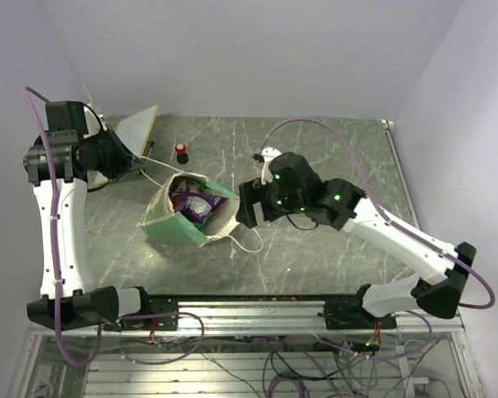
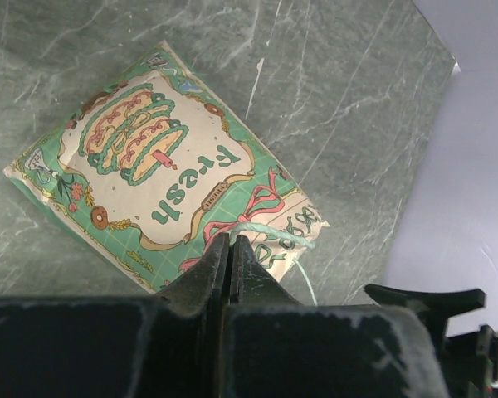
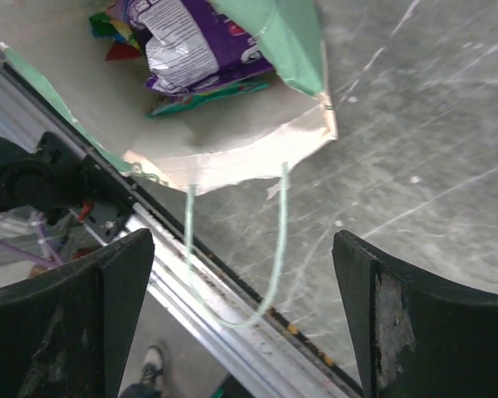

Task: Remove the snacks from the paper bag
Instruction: Adjust the paper bag at the center of the board, then take out the snack from the paper bag.

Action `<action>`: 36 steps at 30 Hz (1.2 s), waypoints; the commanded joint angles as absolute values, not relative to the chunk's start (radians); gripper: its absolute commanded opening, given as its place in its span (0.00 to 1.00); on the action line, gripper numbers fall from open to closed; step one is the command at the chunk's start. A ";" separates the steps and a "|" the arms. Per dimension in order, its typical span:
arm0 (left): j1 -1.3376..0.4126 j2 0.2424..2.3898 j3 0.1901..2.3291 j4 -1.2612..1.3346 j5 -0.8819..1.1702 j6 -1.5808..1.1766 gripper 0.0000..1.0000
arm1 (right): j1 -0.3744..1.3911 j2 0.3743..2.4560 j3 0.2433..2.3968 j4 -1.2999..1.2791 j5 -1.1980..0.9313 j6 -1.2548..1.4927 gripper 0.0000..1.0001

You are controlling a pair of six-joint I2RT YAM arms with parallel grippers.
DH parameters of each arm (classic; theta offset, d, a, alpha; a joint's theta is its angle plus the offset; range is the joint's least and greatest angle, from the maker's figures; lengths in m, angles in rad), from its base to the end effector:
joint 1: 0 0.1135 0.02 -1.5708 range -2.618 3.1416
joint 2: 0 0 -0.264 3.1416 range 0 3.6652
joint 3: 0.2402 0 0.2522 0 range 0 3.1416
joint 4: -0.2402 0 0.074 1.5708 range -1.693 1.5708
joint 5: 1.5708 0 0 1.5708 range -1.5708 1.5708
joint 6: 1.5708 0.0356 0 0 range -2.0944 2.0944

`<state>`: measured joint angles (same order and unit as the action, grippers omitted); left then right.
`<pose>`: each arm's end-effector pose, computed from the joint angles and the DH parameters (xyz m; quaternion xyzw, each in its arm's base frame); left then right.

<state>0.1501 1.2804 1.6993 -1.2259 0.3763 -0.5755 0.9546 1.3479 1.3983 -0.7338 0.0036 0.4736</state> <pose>0.2174 0.0196 0.4435 -0.2583 0.8770 -0.2469 0.3212 0.1667 0.2352 0.3740 -0.2144 0.8774 0.2799 0.3255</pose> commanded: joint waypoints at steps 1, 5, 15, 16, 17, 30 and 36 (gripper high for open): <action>0.196 1.322 1.779 -1.211 0.357 -0.566 0.07 | 0.951 1.341 1.466 -0.766 0.112 0.319 0.91; 0.215 1.374 1.830 -1.242 0.336 -0.571 0.07 | 0.951 1.417 1.511 -0.634 0.017 0.120 0.92; 0.242 1.373 1.767 -1.200 0.363 -0.575 0.07 | 0.960 1.495 1.401 -0.208 -0.384 -0.523 0.70; 0.244 1.378 1.770 -1.203 0.361 -0.572 0.07 | 0.959 1.525 1.420 -0.214 -0.382 -0.540 0.67; 0.246 1.382 1.777 -1.204 0.360 -0.568 0.07 | 0.960 1.550 1.430 -0.213 -0.385 -0.556 0.64; 0.264 1.407 1.799 -1.147 0.405 -0.594 0.07 | 0.963 1.692 1.352 -0.113 -0.485 -0.844 0.62; 0.267 1.462 1.886 -1.237 0.413 -0.551 0.07 | 0.962 1.753 1.409 -0.083 -0.474 -0.834 0.57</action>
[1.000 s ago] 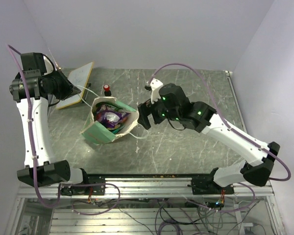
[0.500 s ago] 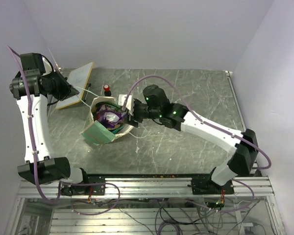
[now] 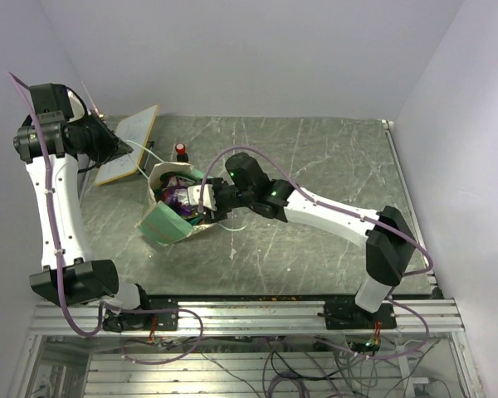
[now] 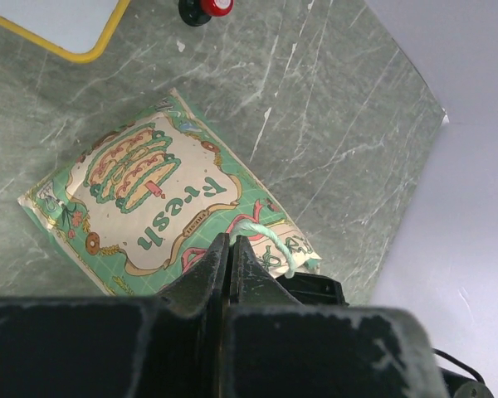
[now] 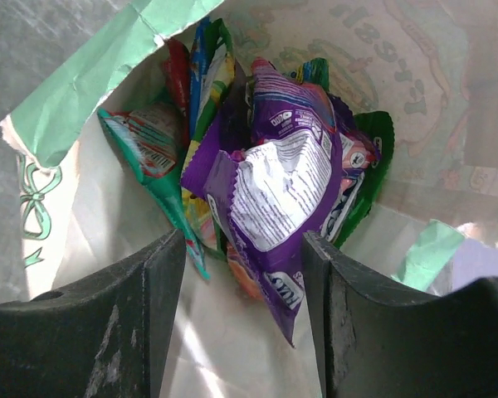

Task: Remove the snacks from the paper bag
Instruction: Take out the snack from the paper bag.

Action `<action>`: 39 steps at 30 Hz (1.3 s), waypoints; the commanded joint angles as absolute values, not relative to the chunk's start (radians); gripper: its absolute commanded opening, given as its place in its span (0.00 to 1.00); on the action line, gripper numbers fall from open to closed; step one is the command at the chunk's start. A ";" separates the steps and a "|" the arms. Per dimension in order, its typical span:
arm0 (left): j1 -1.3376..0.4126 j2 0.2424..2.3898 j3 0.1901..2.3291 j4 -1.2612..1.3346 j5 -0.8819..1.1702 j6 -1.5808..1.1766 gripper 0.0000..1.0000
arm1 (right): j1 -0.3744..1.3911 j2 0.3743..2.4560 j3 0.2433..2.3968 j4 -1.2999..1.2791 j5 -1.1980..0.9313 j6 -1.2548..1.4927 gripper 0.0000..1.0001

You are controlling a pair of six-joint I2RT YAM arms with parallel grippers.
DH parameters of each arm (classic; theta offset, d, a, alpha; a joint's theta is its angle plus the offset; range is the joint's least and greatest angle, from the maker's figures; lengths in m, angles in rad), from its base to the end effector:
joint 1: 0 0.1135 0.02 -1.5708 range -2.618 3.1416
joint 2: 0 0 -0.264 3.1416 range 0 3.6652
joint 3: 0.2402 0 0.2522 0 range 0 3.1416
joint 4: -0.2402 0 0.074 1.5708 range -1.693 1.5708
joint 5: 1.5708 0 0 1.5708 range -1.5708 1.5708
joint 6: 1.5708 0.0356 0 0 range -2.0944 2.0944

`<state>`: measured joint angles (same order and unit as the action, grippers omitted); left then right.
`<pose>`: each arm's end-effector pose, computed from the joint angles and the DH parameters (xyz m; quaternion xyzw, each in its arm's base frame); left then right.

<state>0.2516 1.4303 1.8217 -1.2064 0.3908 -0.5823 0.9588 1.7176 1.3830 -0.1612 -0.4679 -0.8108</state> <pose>0.2551 0.0516 0.4460 -0.3037 0.8627 -0.2376 0.3273 0.2182 0.3389 0.3006 -0.7218 0.4375 0.2354 0.4820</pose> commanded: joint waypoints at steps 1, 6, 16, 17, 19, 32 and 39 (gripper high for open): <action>0.268 1.466 1.886 -1.243 0.408 -0.543 0.07 | 0.962 1.764 1.414 -0.082 -0.475 -0.841 0.57; 0.269 1.455 1.821 -1.202 0.448 -0.571 0.07 | 0.962 1.809 1.437 -0.083 -0.445 -0.881 0.51; 0.270 1.449 1.853 -1.242 0.397 -0.546 0.07 | 0.960 1.784 1.503 -0.010 -0.377 -0.748 0.05; 0.270 1.440 1.849 -1.237 0.399 -0.552 0.07 | 0.959 1.774 1.502 -0.005 -0.375 -0.723 0.01; 0.271 1.425 1.846 -1.228 0.406 -0.556 0.07 | 0.957 1.748 1.492 0.014 -0.375 -0.670 0.00; 0.271 1.361 1.775 -1.097 0.464 -0.641 0.07 | 0.875 1.571 1.494 0.075 -0.354 -0.104 0.00; 0.272 1.362 1.776 -1.145 0.474 -0.603 0.07 | 0.856 1.477 1.523 0.032 -0.302 0.117 0.00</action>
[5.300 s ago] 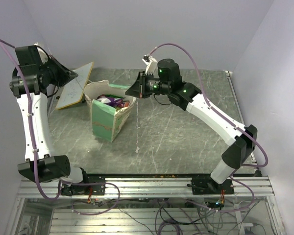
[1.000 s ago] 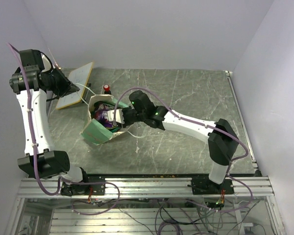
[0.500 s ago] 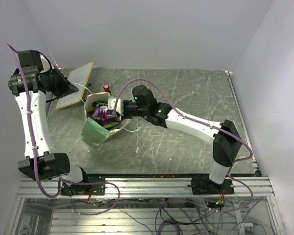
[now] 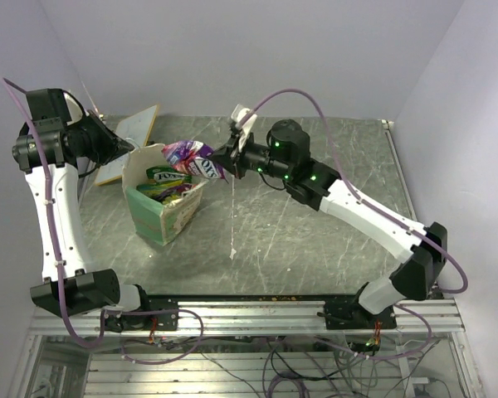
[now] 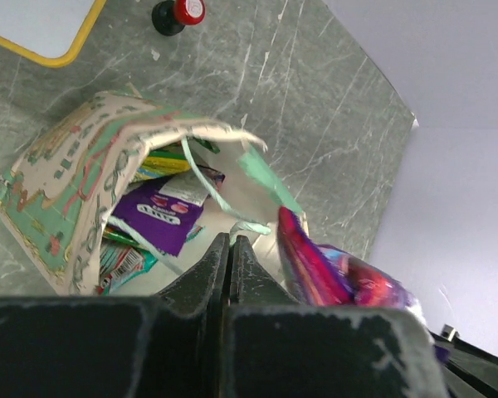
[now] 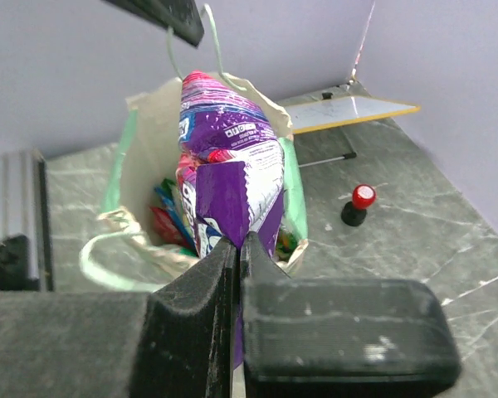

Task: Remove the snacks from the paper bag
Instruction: Take out the snack from the paper bag.

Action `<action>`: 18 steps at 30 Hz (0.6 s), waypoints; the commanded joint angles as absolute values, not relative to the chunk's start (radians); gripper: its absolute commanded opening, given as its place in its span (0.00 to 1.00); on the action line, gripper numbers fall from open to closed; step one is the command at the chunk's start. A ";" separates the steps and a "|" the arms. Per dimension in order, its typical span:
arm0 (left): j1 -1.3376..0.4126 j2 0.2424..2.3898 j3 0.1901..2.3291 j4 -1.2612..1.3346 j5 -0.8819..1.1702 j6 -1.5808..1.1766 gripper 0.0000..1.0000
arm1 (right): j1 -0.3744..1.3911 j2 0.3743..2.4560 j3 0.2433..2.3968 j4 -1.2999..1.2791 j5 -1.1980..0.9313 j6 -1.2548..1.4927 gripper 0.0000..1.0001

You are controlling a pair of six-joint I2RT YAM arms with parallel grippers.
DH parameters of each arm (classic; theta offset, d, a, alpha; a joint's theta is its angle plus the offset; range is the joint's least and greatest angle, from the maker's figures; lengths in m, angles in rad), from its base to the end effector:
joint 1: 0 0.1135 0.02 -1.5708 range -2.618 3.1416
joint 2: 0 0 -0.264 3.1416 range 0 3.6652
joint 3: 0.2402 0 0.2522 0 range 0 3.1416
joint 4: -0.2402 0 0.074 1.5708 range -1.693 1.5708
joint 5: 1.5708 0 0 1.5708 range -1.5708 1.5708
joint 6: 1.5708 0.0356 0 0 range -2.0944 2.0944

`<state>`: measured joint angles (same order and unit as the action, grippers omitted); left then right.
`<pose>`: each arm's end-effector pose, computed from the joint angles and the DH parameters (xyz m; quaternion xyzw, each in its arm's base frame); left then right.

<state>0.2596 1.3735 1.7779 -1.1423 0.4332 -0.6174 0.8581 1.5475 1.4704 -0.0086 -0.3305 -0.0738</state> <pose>0.2440 0.0493 0.4524 -0.3005 0.8456 -0.2637 0.3538 0.2332 0.2875 0.4092 -0.4259 0.5993 0.3669 0.5700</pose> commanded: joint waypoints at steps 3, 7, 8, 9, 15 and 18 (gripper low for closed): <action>0.272 1.352 1.760 -1.142 0.461 -0.591 0.07 | 0.853 1.438 1.530 0.042 -0.250 0.179 0.00; 0.272 1.367 1.777 -1.133 0.486 -0.602 0.07 | 0.846 1.401 1.553 -0.012 -0.053 0.176 0.00; 0.272 1.370 1.787 -1.128 0.497 -0.602 0.07 | 0.833 1.393 1.561 -0.028 -0.005 0.171 0.00; 0.273 1.376 1.799 -1.127 0.496 -0.598 0.07 | 0.822 1.385 1.563 -0.041 0.028 0.151 0.00; 0.272 1.421 1.853 -1.097 0.564 -0.586 0.07 | 0.691 1.375 1.561 -0.227 0.297 0.000 0.00; 0.272 1.415 1.858 -1.089 0.595 -0.578 0.07 | 0.577 1.379 1.505 -0.359 0.362 -0.036 0.00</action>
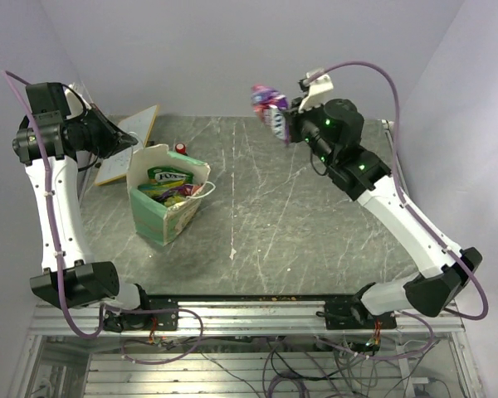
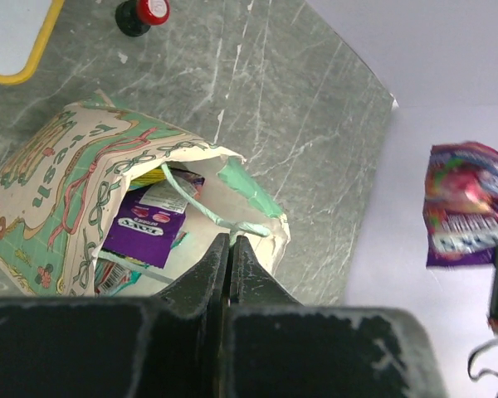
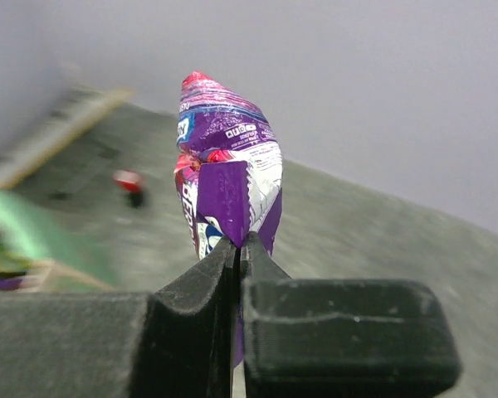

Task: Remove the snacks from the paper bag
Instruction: Take out the snack from the paper bag, then place the snack at the center of the board.

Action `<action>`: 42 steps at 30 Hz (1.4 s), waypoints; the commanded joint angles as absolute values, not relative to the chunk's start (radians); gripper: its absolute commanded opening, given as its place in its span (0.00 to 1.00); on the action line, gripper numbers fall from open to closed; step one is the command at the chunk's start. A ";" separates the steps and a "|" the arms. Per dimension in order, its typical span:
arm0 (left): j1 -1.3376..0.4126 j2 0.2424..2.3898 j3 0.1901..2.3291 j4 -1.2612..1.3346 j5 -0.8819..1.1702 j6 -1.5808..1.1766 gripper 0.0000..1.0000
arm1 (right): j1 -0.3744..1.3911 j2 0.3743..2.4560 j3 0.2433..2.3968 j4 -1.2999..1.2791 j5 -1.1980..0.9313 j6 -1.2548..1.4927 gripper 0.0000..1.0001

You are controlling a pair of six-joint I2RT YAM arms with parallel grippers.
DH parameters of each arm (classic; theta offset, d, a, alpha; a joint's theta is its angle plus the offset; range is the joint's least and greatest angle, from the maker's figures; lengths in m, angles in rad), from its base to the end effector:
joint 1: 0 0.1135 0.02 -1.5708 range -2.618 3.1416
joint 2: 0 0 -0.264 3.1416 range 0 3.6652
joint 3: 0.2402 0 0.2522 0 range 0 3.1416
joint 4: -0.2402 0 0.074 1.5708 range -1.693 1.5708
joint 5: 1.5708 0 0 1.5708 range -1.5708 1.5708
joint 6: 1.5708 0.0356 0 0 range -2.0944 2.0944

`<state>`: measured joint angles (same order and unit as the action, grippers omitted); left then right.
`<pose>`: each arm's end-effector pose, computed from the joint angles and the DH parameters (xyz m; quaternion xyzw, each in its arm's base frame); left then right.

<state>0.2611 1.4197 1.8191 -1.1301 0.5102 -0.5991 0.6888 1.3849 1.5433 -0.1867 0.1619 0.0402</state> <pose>0.2565 0.0505 0.4549 -0.2749 0.8460 -0.2935 0.3502 0.2451 0.1943 0.4677 -0.1743 0.6954 0.1935 0.6698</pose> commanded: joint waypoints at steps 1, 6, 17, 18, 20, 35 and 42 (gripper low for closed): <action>0.273 1.411 1.853 -1.086 0.599 -0.577 0.07 | 0.547 1.378 1.475 -0.384 0.397 -0.054 0.00; 0.270 1.395 1.802 -1.022 0.668 -0.601 0.07 | 0.356 1.379 1.336 -0.457 0.459 -0.040 0.00; 0.209 1.320 1.749 -0.950 0.737 -0.585 0.07 | 0.125 1.544 1.196 -0.537 0.623 -0.011 0.00; 0.199 1.299 1.722 -0.956 0.723 -0.581 0.07 | 0.126 1.551 1.175 -0.541 0.610 -0.011 0.00; 0.190 1.277 1.679 -0.971 0.725 -0.573 0.07 | 0.126 1.571 1.172 -0.564 0.562 0.015 0.00; 0.165 1.238 1.631 -0.943 0.696 -0.606 0.07 | 0.147 1.573 1.141 -0.366 -0.351 0.305 0.63; 0.164 1.186 1.553 -0.823 0.714 -0.651 0.07 | 0.181 1.514 1.270 -0.462 -0.304 0.105 0.72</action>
<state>0.1726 1.2385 1.5959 -0.9501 0.6781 -0.6029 0.1471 1.5192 1.1706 -0.4374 -0.2737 0.2157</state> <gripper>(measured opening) 0.072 0.720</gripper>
